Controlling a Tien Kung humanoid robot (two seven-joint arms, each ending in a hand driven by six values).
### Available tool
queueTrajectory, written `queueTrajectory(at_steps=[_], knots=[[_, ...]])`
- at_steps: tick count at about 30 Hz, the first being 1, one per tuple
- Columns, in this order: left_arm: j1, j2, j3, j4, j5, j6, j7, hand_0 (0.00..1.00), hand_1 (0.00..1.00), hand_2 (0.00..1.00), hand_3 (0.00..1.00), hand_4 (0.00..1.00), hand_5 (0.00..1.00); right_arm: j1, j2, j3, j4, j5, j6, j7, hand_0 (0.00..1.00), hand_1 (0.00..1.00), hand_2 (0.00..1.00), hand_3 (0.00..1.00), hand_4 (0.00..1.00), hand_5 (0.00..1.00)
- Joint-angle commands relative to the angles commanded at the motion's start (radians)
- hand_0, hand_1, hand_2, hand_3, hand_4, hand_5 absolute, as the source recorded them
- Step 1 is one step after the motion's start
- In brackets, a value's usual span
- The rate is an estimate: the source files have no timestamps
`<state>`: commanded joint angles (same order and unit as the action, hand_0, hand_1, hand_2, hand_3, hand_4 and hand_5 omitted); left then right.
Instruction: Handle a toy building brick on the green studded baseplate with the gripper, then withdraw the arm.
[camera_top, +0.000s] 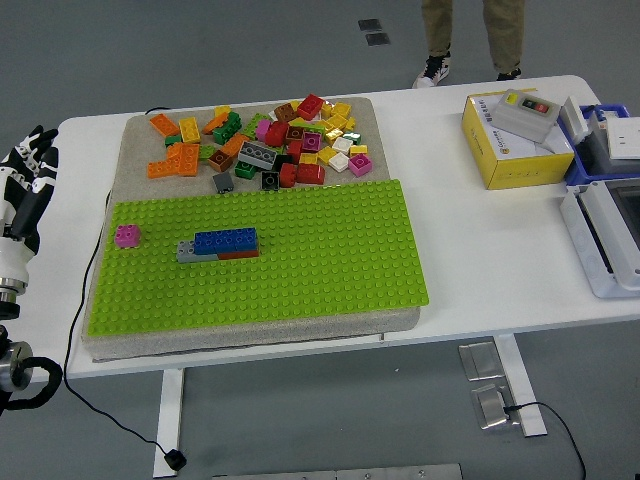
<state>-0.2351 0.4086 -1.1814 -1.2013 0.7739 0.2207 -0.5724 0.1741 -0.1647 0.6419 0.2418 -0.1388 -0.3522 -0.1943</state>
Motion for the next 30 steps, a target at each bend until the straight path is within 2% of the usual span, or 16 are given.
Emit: queueTrajectory(at_steps=[5,6,13,22,30], knots=[[0.007,0.002,-0.02,-0.021,-0.183,-0.021,-0.004,0.898,0.811,0.774,0.673,0.602,0.49,0.001,-0.001,-0.002,0.0,0.004,0.0,0.003,0.608,0.553,0.673,0.627,0.587,0.998],[0.008,0.002,-0.022,-0.025,-0.228,-0.025,-0.004,0.852,0.757,0.72,0.637,0.581,0.476,0.001,-0.001,-0.003,-0.001,0.005,0.0,0.004,0.609,0.554,0.672,0.625,0.588,0.998],[0.007,0.0,-0.027,-0.035,-0.394,-0.024,-0.012,0.862,0.773,0.72,0.62,0.571,0.464,0.002,-0.001,-0.004,-0.004,0.011,-0.006,0.01,0.609,0.551,0.667,0.61,0.586,0.998],[0.011,-0.005,-0.014,-0.024,-0.394,-0.01,-0.018,0.865,0.777,0.725,0.623,0.564,0.463,-0.004,-0.006,-0.051,0.006,0.113,-0.024,0.006,0.608,0.552,0.661,0.61,0.582,0.998],[0.01,-0.004,-0.005,-0.017,-0.366,-0.005,-0.022,0.867,0.783,0.737,0.625,0.559,0.464,-0.007,-0.007,-0.071,0.004,0.139,-0.021,0.012,0.594,0.551,0.658,0.599,0.581,0.998]])
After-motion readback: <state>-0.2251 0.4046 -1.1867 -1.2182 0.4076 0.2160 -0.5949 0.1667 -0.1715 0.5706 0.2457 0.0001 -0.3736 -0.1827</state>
